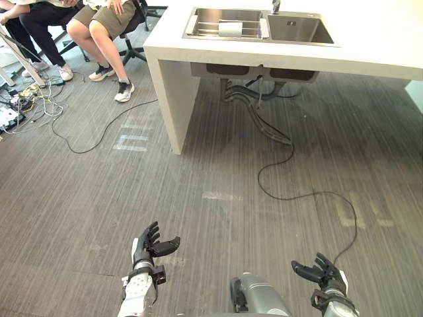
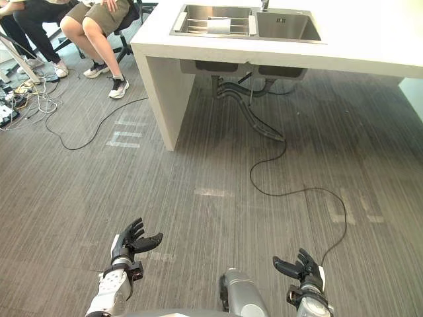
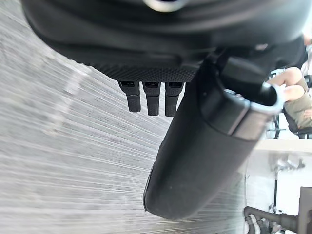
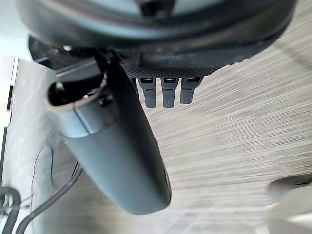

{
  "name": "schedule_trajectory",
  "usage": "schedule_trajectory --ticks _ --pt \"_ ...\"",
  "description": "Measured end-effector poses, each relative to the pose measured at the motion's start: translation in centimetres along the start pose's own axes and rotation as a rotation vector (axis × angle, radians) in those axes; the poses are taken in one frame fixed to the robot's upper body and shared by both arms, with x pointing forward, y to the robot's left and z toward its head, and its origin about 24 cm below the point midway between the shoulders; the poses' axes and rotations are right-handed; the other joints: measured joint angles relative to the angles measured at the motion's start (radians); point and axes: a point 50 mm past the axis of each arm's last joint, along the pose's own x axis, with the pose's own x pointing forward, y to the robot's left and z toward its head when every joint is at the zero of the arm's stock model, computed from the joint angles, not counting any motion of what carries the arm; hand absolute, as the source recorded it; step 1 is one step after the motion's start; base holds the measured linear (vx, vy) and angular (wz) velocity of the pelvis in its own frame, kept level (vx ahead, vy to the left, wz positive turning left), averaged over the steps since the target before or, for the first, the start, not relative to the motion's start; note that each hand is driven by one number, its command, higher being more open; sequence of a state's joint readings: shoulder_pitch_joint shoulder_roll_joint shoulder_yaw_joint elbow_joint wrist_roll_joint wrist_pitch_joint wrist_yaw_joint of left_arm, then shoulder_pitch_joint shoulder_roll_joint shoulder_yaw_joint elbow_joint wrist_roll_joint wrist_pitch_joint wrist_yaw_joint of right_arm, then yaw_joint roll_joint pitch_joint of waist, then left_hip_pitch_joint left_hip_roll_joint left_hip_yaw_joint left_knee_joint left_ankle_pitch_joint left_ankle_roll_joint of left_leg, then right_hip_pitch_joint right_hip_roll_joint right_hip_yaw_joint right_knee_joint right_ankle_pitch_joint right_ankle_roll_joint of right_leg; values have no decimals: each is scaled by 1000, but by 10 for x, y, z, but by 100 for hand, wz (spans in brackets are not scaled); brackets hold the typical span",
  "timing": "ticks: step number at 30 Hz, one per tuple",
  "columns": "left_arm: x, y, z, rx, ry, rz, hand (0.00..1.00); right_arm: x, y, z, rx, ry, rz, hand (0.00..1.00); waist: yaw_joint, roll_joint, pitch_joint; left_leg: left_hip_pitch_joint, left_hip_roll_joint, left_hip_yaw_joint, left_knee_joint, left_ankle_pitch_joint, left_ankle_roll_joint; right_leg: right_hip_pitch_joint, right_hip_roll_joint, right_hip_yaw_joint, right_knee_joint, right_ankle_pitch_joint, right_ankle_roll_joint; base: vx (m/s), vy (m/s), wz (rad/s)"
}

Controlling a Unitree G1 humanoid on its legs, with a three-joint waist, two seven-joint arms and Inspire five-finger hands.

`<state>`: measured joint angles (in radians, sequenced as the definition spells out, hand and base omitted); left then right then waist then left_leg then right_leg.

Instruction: Walk over to the sink, pick up the cup, carry it to the dishwasher, place the cup inside the dishwasher, then close the dishwasher door

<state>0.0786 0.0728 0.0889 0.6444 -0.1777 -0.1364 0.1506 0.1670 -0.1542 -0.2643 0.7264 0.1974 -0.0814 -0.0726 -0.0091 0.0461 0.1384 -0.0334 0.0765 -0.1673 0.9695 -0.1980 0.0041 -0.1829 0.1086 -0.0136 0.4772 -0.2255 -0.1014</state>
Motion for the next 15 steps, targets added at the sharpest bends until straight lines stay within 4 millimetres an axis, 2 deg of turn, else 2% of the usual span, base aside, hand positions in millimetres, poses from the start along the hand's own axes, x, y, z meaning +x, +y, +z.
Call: schedule_trajectory --ticks 1,2,4,5,7,8,9,10,11,12,13,14,15 --pt "-3 -1 3 -10 -24 -8 90 -1 4 -1 -2 1 15 90 16 0 11 -78 23 50 156 -16 13 108 22 15 -79 7 -19 495 -169 -31" --pt "-5 -5 8 -14 -50 -22 90 -1 7 -1 6 -2 20 90 40 -4 16 -155 27 93 229 -32 10 188 30 40 -134 7 -33 477 -143 -41" --pt "-10 -14 20 -18 -114 -63 90 0 9 7 11 -32 27 90 66 -6 23 -276 10 153 196 -62 8 276 31 76 -208 5 -44 402 -71 -45" --pt "-15 -19 29 -26 -160 -85 90 1 10 11 13 -50 31 90 78 -5 27 -329 1 180 121 -77 4 311 30 98 -238 4 -49 521 -13 -64" --pt "-23 -26 52 -45 -269 -121 90 2 12 17 15 -71 36 90 101 -5 35 -388 -42 203 -177 -69 -14 380 19 152 -294 -10 -69 539 47 -70" --pt "-26 -28 67 -56 -333 -131 90 2 12 19 15 -75 36 90 107 -5 36 -397 -64 207 -380 -16 -18 414 10 186 -322 -26 -65 397 69 -62" --pt "-29 -29 75 -62 -367 -132 90 3 13 20 15 -77 36 90 107 -5 36 -397 -70 207 -466 13 -16 429 9 203 -331 -41 -57 575 146 -73" --pt "-33 -29 91 -70 -438 -134 90 3 12 19 15 -75 34 90 108 -7 34 -396 -79 213 -537 72 13 460 4 235 -327 -84 -44 781 213 -83" --pt "-39 -29 105 -74 -503 -144 90 1 13 14 17 -61 30 90 121 -29 21 -370 -99 249 -521 150 51 488 -34 276 -305 -130 -13 836 223 -81" --pt "-44 -31 115 -84 -546 -156 90 -1 12 11 18 -53 27 90 115 -51 11 -363 -111 270 -498 142 48 489 -56 287 -260 -143 12 621 149 -51" --pt "-50 -36 125 -91 -595 -183 90 -2 11 9 20 -47 21 90 106 -65 7 -348 -129 285 -489 116 58 458 -66 289 -168 -139 40 750 179 -16" --pt "-58 -46 140 -77 -665 -238 90 -3 11 6 23 -37 15 90 105 -76 12 -308 -146 294 -490 96 65 395 -62 283 25 -101 142 585 143 -3" --pt "-63 -51 146 -64 -698 -271 90 -4 13 4 27 -31 18 90 103 -81 15 -276 -157 292 -499 90 68 354 -56 281 144 -55 223 782 191 0"
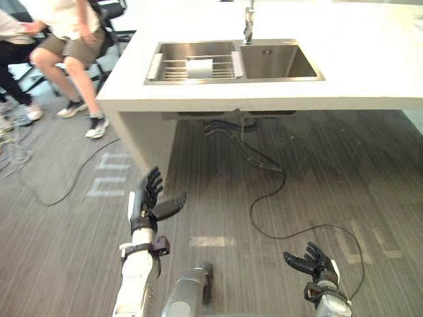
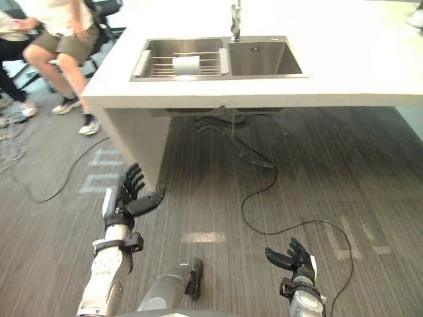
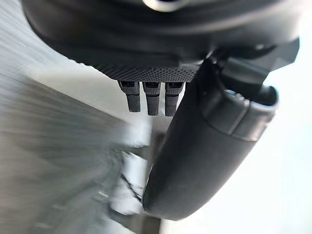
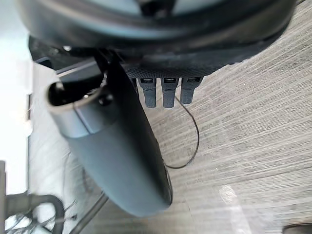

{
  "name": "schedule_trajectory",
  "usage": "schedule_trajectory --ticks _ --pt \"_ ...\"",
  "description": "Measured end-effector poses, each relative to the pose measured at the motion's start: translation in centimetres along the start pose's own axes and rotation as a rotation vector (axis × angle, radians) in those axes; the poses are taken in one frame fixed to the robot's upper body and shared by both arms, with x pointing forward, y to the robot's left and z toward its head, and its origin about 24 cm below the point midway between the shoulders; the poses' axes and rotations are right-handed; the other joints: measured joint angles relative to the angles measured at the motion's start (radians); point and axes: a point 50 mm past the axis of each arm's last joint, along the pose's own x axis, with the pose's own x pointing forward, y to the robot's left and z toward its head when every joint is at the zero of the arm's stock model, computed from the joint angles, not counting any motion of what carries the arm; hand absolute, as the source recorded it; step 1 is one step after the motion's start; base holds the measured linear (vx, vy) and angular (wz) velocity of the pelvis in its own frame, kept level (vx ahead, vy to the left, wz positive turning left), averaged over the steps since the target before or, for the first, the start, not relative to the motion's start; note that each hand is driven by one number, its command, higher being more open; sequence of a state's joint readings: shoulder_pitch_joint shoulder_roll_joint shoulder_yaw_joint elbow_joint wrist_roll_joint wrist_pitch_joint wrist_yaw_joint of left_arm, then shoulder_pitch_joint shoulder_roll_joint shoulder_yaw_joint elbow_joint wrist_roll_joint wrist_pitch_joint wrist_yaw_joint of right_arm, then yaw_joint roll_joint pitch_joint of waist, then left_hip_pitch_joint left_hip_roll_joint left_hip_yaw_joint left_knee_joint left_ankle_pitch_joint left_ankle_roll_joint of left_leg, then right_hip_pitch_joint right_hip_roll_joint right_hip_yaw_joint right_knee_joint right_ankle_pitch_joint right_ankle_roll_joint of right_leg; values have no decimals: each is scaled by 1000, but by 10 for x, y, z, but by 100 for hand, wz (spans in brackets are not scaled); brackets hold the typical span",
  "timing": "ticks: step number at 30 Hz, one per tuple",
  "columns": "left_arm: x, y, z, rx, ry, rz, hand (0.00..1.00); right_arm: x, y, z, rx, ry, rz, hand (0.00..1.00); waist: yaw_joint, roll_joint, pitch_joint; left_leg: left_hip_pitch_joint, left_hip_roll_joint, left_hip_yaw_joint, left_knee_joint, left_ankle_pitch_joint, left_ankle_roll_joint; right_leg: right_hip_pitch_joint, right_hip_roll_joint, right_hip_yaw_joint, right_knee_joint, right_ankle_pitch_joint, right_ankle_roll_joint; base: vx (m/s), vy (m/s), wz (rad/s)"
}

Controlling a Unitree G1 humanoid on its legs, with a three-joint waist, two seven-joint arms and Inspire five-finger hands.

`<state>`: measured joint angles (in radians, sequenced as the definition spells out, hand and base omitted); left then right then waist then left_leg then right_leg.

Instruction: Walk over to the sink, pick up the cup, carry it to the dishwasher, place the cup inside the dishwasher, then close the dishwasher door

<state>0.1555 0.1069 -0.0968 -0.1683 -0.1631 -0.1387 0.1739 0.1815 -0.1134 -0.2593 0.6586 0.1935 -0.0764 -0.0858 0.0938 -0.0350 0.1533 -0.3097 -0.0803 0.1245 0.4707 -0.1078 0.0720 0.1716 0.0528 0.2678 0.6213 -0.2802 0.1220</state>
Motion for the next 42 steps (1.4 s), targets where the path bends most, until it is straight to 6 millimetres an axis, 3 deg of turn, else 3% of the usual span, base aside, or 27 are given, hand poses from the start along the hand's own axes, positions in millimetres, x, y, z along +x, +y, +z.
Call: schedule_trajectory --ticks 1,2,3,4,6,7,9,10,11,12,13,15,17,20,22,25,27,28,29,31,36,42 --pt "4 -12 12 -1 -57 -59 90 -3 1 -7 0 18 6 90 -8 -3 1 81 -16 -26 -40 -27 1 -94 11 -10 253 97 114 454 89 0" --pt "6 -17 17 -4 -82 -74 90 -3 3 -7 -8 19 17 90 -11 2 2 125 -21 -37 -56 -44 4 -139 14 -26 359 89 95 667 110 1" --pt "11 -25 26 -6 -128 -88 90 -4 9 -9 -31 22 48 90 -26 12 3 209 -23 -46 -83 -55 7 -217 18 -59 496 62 49 485 44 9" --pt "16 -33 35 -19 -171 -107 90 -7 14 -13 -29 32 66 90 -42 24 5 287 -15 -66 -115 -60 11 -283 19 -99 530 36 3 539 32 26" --pt "22 -46 57 -36 -287 -141 90 -13 20 -23 -12 54 88 90 -67 41 -5 386 14 -117 -171 -119 6 -418 40 -156 453 -5 -64 424 -7 42" --pt "23 -49 64 -41 -330 -149 90 -14 21 -24 -6 58 90 90 -70 41 -4 412 19 -131 -185 -144 3 -453 42 -162 405 -11 -73 469 -73 51" --pt "25 -49 82 -62 -435 -118 90 -20 16 -33 -6 84 76 90 -88 37 -6 472 32 -154 -193 -209 -13 -523 23 -150 112 -6 -80 529 -143 47" --pt "25 -48 83 -67 -446 -100 90 -21 13 -36 -8 93 67 90 -91 39 -7 487 37 -159 -186 -224 -19 -527 19 -143 40 7 -80 494 -181 54" --pt "25 -45 86 -70 -462 -62 90 -25 8 -42 -13 113 56 90 -103 41 -11 508 51 -171 -166 -275 -36 -527 12 -129 -74 73 -82 411 -159 57" --pt "25 -42 86 -62 -464 -39 90 -26 6 -46 -17 127 50 90 -110 47 -18 522 66 -180 -160 -304 -44 -519 9 -155 -73 129 -85 566 -214 65" --pt "24 -38 83 -64 -450 -3 90 -28 2 -53 -26 158 40 90 -110 66 -37 541 100 -202 -137 -320 -56 -502 33 -191 -63 146 -113 592 -229 42" --pt "25 -36 80 -70 -432 22 90 -28 -3 -53 -49 164 41 90 -112 91 -46 488 135 -223 36 -288 -72 -449 64 -226 -85 126 -159 584 -240 31" --pt "27 -33 74 -51 -403 31 90 -24 -4 -47 -75 145 63 90 -107 102 -42 337 167 -228 432 -147 -96 -311 99 -223 -178 114 -194 596 -202 7" --pt "29 -33 69 -22 -382 2 90 -21 -6 -41 -80 117 67 90 -83 101 -43 206 204 -175 579 -177 -98 -137 108 -169 -303 113 -218 500 -95 -35" --pt "32 -34 74 3 -407 -16 90 -19 -6 -37 -77 104 69 90 -67 107 -46 130 211 -161 496 -211 -107 -86 106 -129 -346 108 -225 342 31 -58" --pt "38 -38 84 89 -463 -41 90 -19 -4 -35 -73 98 79 90 -57 101 -43 101 183 -163 183 -206 -101 -42 88 -78 -376 89 -217 274 107 -48" --pt "44 -42 92 183 -506 -84 90 -21 -6 -39 -75 114 75 90 -67 111 -49 114 161 -169 -27 -8 -116 -27 98 -51 -326 24 -199 364 171 -33" --pt "44 -41 92 217 -514 -94 90 -22 -2 -42 -65 128 79 90 -70 94 -50 133 154 -157 -27 -11 -114 -18 84 -41 -308 4 -194 318 126 -20" --pt "45 -41 93 258 -520 -118 90 -24 1 -45 -54 136 87 90 -80 57 -49 159 128 -144 -51 -13 -109 -15 57 -32 -291 -17 -180 305 106 -11" --pt "47 -43 94 313 -529 -148 90 -26 3 -47 -46 137 98 90 -85 31 -53 169 104 -137 -82 -16 -100 -16 33 -19 -291 -25 -169 246 56 1" --pt "49 -43 82 463 -484 -245 90 -30 3 -53 -45 155 111 90 -79 12 -57 215 78 -135 -135 -15 -94 13 8 2 -304 -22 -166 133 -14 8" --pt "50 -35 82 589 -490 -296 90 -31 3 -52 -48 149 126 90 -66 8 -66 225 100 -141 -175 -7 -105 11 30 6 -328 -5 -170 -4 -98 1"
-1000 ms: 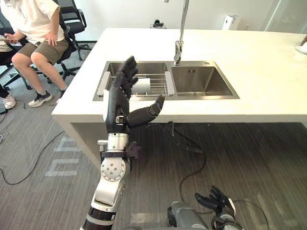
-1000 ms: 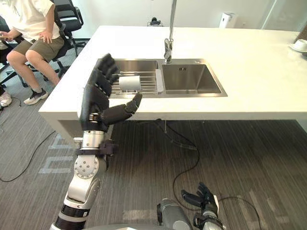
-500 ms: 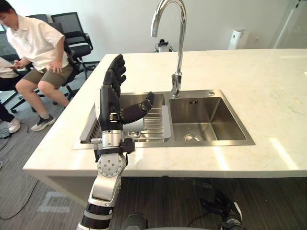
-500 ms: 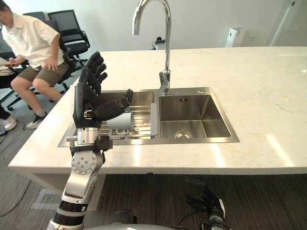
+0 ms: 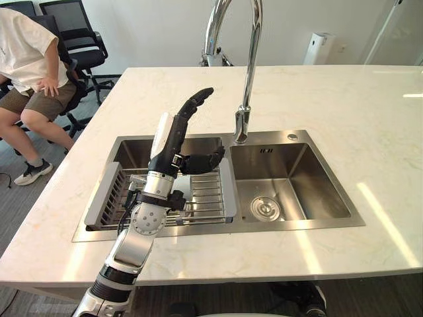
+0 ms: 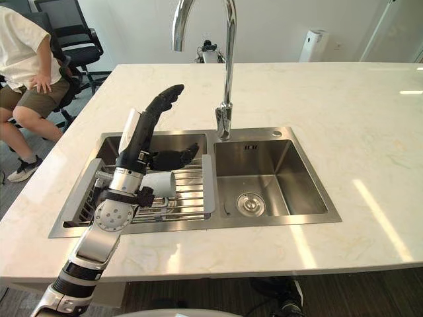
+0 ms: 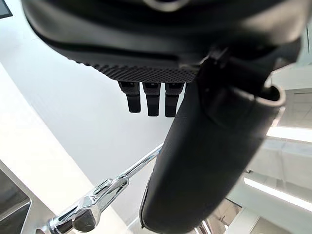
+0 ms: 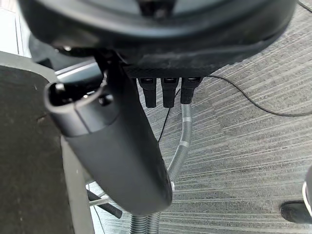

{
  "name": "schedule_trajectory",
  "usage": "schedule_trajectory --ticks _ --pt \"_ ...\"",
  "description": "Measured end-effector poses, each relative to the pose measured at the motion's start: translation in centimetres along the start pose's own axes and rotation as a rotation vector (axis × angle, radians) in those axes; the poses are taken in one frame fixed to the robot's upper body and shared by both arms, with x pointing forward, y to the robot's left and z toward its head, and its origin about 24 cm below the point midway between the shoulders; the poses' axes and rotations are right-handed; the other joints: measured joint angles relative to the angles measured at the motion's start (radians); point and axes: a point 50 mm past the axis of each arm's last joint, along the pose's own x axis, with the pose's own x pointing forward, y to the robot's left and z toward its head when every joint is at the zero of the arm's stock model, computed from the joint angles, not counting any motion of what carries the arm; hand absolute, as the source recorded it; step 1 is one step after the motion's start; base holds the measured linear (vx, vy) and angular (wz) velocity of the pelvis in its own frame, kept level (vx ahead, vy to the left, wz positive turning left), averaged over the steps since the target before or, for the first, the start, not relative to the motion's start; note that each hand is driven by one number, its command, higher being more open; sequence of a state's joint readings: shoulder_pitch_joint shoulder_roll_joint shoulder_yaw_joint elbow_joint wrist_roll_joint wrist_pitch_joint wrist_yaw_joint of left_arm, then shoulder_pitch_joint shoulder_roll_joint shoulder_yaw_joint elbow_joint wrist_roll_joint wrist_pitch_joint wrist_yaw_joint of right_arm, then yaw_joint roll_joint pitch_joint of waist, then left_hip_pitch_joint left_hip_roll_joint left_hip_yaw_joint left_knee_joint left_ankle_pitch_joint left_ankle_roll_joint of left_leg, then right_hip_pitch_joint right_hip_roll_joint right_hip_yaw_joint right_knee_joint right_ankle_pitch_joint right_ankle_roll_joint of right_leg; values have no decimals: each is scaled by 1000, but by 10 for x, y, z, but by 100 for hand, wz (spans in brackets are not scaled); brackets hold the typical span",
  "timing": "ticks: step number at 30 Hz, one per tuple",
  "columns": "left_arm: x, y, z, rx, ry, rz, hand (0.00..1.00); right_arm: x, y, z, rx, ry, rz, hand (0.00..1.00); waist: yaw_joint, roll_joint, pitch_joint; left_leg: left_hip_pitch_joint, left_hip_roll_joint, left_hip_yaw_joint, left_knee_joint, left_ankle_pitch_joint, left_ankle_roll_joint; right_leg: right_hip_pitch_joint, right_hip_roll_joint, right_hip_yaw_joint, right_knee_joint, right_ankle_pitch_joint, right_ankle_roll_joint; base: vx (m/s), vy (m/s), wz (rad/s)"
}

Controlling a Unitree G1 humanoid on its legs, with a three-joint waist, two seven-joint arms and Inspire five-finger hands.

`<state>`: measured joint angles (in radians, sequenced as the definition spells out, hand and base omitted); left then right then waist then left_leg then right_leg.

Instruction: Walk over to the sink, pick up the cup, carry it to the dishwasher, place the cup inside the dishwasher, then close the dishwasher door

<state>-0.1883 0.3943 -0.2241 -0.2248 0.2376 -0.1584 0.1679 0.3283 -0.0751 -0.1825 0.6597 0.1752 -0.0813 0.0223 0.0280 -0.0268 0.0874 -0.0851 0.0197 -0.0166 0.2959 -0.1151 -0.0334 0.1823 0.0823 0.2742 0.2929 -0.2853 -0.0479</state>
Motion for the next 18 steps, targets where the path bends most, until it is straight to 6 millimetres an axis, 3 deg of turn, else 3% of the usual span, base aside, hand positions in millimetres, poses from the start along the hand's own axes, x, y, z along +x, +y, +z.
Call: schedule_trajectory --ticks 6,18 --pt "1 9 -11 158 13 -71 90 -5 -8 -8 -6 25 -12 90 4 -21 -33 22 28 -2 -74 44 -23 -13 34 5 -8 30 -2 -16 -85 -1" --pt "-4 17 -37 326 97 -141 90 -9 -14 -13 -16 38 -20 90 -4 -21 -36 14 38 4 -115 75 -35 -29 39 35 -38 36 -10 -27 -39 -5"
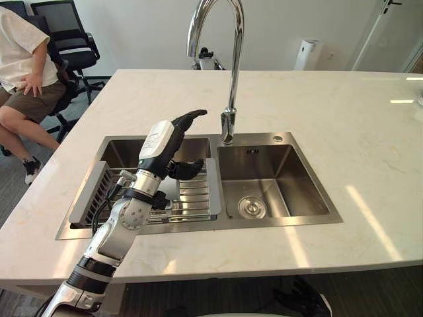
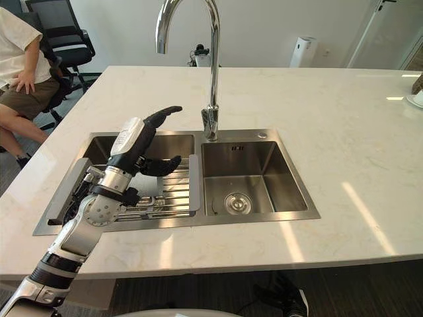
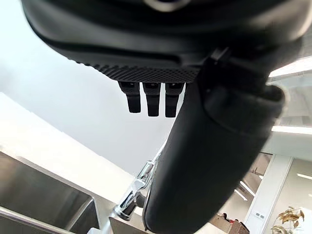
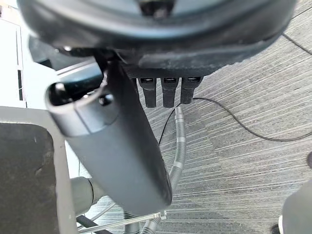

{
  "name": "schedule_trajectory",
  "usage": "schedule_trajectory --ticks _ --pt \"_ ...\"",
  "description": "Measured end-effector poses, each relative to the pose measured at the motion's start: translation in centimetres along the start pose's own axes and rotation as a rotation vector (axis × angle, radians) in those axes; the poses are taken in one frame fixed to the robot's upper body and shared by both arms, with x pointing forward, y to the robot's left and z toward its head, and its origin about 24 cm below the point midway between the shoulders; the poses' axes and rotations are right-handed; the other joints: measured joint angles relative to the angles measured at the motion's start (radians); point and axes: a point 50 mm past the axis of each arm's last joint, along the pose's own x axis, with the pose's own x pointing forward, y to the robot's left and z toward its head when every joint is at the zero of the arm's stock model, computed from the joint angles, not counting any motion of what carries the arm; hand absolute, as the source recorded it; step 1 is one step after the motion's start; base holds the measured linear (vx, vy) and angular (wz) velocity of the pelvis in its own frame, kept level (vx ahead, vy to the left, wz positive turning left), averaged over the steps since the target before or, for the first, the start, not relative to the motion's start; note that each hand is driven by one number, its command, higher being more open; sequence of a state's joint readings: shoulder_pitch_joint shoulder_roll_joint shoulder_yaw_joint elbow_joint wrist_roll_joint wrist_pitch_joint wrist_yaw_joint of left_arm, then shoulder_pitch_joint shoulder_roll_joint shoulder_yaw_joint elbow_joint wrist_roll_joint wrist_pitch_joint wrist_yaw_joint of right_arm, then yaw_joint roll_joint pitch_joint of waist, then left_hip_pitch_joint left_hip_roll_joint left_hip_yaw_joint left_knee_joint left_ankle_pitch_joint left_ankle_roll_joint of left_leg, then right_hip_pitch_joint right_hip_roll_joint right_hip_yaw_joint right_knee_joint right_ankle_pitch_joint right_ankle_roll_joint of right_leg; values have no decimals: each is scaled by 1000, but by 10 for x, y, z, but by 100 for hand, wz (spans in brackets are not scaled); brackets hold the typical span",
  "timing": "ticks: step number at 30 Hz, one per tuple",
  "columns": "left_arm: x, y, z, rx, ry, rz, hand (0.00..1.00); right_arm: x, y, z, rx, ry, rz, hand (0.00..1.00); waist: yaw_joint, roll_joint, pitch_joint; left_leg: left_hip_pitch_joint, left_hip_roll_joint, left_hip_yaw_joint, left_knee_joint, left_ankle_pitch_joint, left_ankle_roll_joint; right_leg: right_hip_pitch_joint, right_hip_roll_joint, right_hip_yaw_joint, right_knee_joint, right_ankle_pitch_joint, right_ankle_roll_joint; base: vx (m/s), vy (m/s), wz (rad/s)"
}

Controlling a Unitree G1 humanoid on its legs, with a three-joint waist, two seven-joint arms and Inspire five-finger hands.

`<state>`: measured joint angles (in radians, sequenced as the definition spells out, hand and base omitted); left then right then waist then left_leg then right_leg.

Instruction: Walk over to the sink, pick up the cup, carry it to the dishwasher, place the cup inside the dishwasher, then close the dishwasher door

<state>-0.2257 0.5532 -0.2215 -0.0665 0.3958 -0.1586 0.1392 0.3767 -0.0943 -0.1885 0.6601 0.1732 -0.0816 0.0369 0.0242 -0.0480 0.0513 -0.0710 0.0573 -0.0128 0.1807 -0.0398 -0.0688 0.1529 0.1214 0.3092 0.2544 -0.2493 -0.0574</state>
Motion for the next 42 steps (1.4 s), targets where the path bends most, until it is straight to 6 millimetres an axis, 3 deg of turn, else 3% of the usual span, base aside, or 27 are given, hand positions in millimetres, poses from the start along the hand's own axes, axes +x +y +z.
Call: schedule_trajectory --ticks 11,22,29,42 --pt "-8 7 -33 219 102 -102 90 -3 -3 -6 -3 17 -3 90 -7 3 -3 -28 -9 20 1 12 17 -17 -22 16 -30 15 -1 -2 14 -3" --pt "-20 18 -44 277 123 -151 90 -5 -10 -10 -32 34 -17 90 10 17 -2 -50 -15 29 -6 20 32 -26 -40 23 -71 36 10 -7 6 -1" --pt "-35 8 -50 253 157 -231 90 -5 -11 -12 -38 47 -19 90 12 21 -1 -49 -27 25 -27 35 40 -27 -50 16 -74 37 11 -7 0 3" --pt "-42 -14 -54 267 166 -351 90 -4 -6 -11 -73 43 11 90 7 42 -1 -31 -27 29 -137 96 50 -57 -52 16 -84 62 23 -16 -1 0"
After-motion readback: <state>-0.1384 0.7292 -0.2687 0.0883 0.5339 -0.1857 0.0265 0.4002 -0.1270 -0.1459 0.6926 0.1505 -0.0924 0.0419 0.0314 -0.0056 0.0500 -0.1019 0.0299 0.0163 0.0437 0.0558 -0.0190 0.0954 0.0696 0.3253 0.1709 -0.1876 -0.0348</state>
